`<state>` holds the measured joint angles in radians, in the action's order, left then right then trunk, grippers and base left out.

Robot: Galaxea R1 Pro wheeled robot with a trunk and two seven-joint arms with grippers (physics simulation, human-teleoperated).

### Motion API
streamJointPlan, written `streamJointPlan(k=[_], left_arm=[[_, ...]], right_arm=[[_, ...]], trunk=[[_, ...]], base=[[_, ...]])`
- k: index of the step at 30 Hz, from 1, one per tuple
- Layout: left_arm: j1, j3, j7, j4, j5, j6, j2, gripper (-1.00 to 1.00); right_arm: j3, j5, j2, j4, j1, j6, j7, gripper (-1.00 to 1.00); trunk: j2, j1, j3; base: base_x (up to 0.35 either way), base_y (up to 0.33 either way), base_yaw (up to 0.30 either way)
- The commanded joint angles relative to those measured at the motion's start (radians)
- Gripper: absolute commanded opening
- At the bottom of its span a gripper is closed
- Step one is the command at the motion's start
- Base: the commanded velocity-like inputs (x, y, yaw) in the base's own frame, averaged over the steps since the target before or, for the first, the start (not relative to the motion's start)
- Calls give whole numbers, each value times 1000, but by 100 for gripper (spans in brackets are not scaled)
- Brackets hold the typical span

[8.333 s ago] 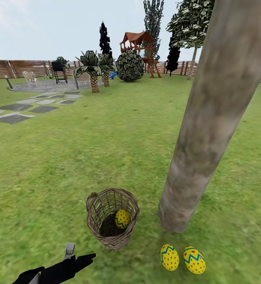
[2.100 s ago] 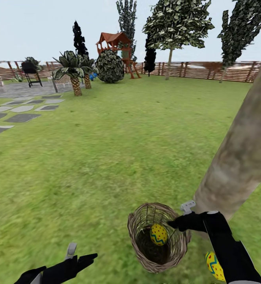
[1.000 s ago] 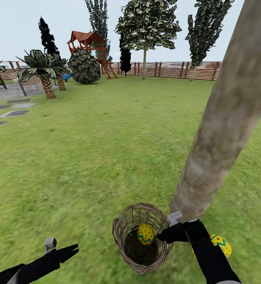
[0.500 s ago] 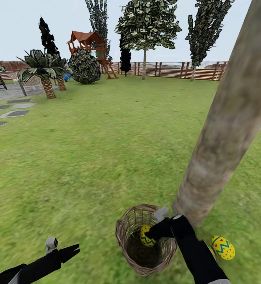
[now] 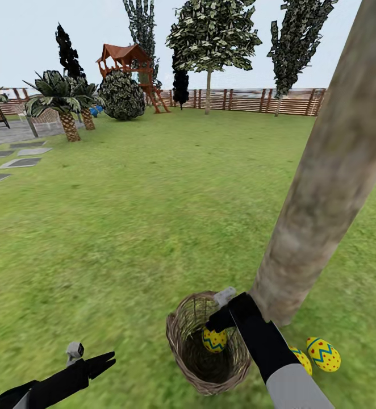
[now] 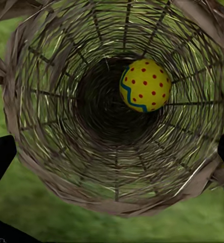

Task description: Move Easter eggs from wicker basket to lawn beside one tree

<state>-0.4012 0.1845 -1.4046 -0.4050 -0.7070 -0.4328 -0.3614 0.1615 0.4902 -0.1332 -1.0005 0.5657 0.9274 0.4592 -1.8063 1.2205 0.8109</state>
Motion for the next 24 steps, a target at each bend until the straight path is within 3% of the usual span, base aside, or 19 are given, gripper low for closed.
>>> streamJointPlan(k=[1, 7, 14, 19, 21, 23, 24], left_arm=[[-1, 7, -2, 0, -8, -11, -1, 100], [-1, 9, 4, 0, -7, -11, 12, 100], [-1, 7, -1, 0, -7, -11, 7, 100], [-1, -8, -31, -5, -9, -14, -44, 100], [-4, -29, -62, -13, -10, -20, -73, 100], [-8, -75, -93, -19, -12, -24, -117, 100], [-9, -116, -115, -23, -13, -25, -142, 100]], right_arm=[[0, 7, 0, -1, 1, 1, -29, 100], [-2, -31, 1, -30, 2, -6, -75, 100], [-2, -37, 1, -39, 2, -29, -79, 100], [-2, -38, 1, -39, 2, -52, -79, 100], [-2, -38, 1, -39, 2, -54, -79, 100], [-2, -39, 0, -39, 2, -54, -79, 100], [-2, -39, -1, -39, 2, -54, -79, 100]], trunk=[[-8, 4, 4], [-50, 27, 23], [-99, 54, 45], [-134, 73, 61], [-148, 81, 67], [-162, 88, 73], [-169, 92, 76]], base=[[0, 0, 0], [0, 0, 0], [0, 0, 0], [0, 0, 0], [0, 0, 0], [0, 0, 0], [0, 0, 0]])
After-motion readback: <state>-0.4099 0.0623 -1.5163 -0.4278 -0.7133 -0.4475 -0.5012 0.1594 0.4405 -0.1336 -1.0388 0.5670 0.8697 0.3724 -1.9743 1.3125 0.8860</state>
